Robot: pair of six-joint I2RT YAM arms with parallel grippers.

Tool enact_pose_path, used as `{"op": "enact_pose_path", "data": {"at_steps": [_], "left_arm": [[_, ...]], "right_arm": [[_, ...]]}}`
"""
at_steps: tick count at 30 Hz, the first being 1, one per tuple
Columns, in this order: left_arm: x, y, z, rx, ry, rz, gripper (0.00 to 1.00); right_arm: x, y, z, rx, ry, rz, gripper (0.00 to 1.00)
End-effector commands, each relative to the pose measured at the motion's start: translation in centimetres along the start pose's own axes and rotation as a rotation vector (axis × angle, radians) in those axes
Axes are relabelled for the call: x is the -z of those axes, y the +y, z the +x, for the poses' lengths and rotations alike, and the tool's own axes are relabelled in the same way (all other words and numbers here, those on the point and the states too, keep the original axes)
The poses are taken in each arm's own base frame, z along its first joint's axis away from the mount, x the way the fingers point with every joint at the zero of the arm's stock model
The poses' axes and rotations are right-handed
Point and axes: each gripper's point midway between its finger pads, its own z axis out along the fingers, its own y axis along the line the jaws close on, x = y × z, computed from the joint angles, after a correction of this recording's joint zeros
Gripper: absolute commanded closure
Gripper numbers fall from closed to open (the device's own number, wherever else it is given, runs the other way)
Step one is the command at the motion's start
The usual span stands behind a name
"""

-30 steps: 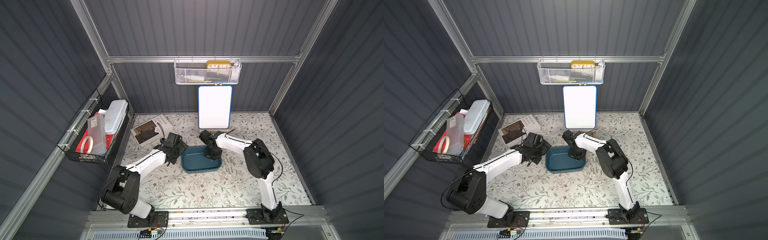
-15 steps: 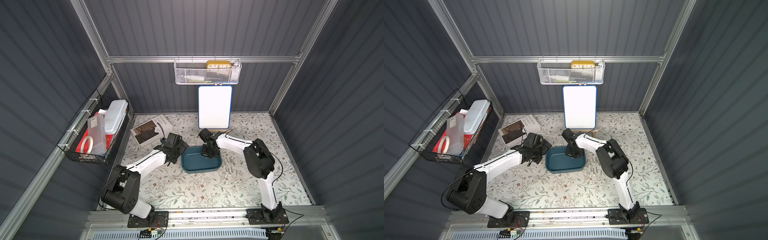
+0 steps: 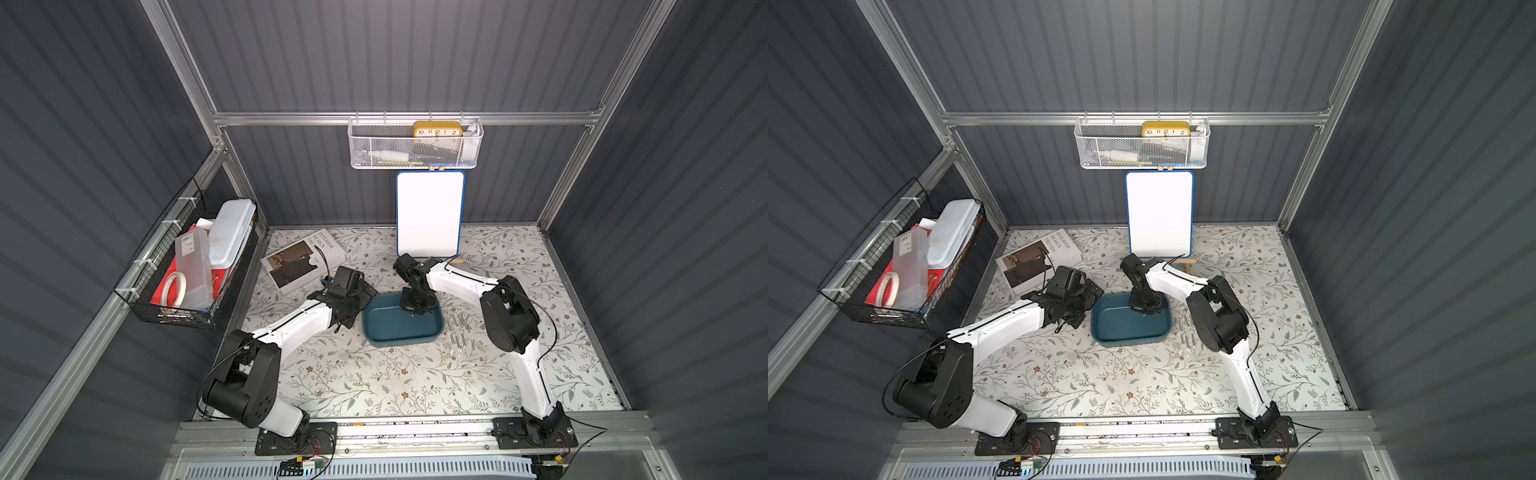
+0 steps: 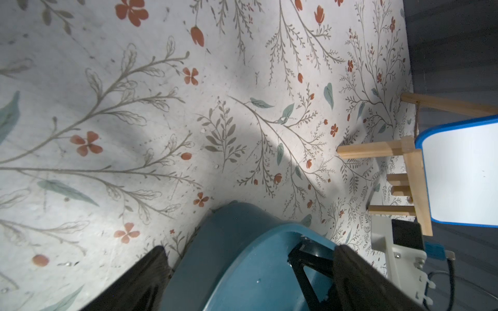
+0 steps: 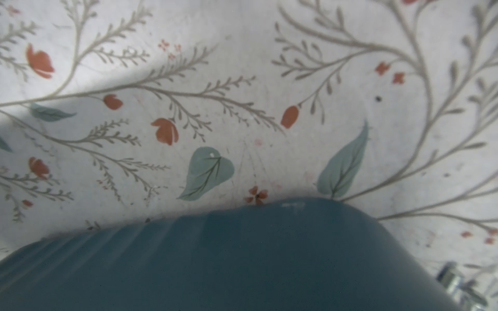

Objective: Take out the screws from the storage box
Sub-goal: Pick up the screw from the storage box.

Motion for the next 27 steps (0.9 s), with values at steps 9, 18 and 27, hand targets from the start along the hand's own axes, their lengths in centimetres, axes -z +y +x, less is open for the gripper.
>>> {"op": "enact_pose_path", "data": {"at_steps": [9, 18, 27], "left_arm": [[0.5, 0.1, 0.1, -0.023, -0.002, -0.007, 0.01], [2.1, -1.0, -0.5, -0.011, -0.029, 0.023, 0.01], [4.4, -2.5, -1.1, -0.019, -0.065, 0.095, 0.01]], "right_arm": [[-5.6, -6.4, 4.1, 0.038, 0.176, 0.279, 0.91], [-2.1, -4.0, 2.1, 0.04, 0.106, 0.199, 0.97], [2.9, -2.4, 1.0, 0.06, 0.028, 0.101, 0.97]]}}
